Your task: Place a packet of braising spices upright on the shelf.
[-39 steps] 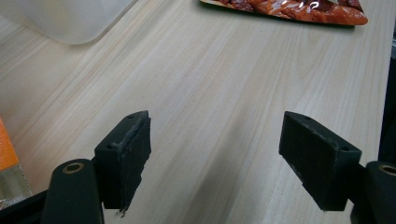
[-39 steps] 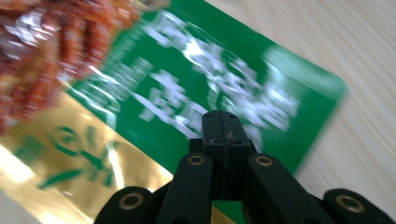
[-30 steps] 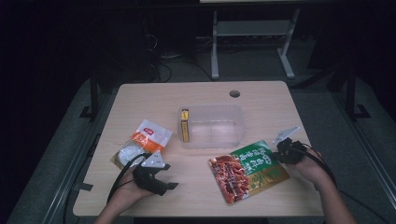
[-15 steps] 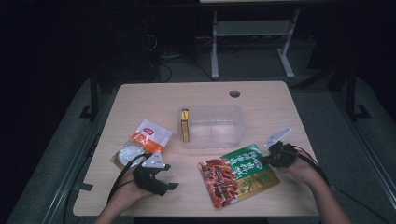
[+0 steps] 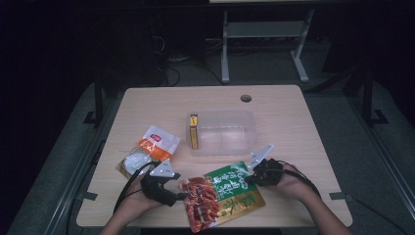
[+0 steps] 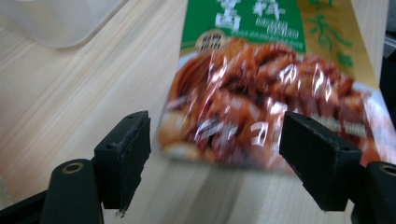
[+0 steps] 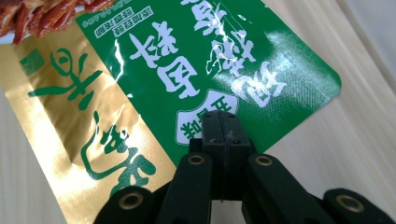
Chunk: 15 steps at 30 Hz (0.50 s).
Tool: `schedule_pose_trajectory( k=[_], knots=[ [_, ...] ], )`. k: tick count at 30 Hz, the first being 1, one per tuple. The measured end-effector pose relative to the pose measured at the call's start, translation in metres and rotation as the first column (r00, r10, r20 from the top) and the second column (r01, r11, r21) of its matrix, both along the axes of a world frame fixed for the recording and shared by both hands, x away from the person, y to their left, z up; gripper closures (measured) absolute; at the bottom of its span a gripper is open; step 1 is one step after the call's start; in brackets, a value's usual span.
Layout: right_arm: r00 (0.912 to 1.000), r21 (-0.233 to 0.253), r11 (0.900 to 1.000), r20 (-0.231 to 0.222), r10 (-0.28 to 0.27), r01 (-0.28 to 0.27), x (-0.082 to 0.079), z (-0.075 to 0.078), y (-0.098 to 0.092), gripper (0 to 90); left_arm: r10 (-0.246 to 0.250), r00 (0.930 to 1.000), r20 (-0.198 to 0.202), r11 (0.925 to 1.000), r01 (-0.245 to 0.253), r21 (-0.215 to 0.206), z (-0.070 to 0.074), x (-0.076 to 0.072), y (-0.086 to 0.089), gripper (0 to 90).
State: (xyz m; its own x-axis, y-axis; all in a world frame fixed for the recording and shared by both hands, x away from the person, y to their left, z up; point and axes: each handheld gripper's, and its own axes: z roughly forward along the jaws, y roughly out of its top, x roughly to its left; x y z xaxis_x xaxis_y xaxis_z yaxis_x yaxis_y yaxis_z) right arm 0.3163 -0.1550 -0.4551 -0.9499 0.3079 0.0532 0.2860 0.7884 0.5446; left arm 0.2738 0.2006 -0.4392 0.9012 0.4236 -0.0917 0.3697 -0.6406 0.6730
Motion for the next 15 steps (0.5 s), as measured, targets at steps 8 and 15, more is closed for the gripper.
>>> schedule_pose_trajectory(
  k=[8,15],
  knots=[
    [0.9991,0.038,0.998,0.013,-0.04,0.04,-0.001,0.008,-0.008,71.1,-0.039,0.9992,0.01,0.9988,0.039,-0.03,-0.007,0.002,-0.022,21.9],
    [0.9837,0.097,0.98,0.017,-0.179,0.177,-0.024,0.011,-0.03,45.2,-0.079,0.9967,0.019,0.9967,0.079,0.02,-0.012,0.009,-0.044,17.6]
  ],
)
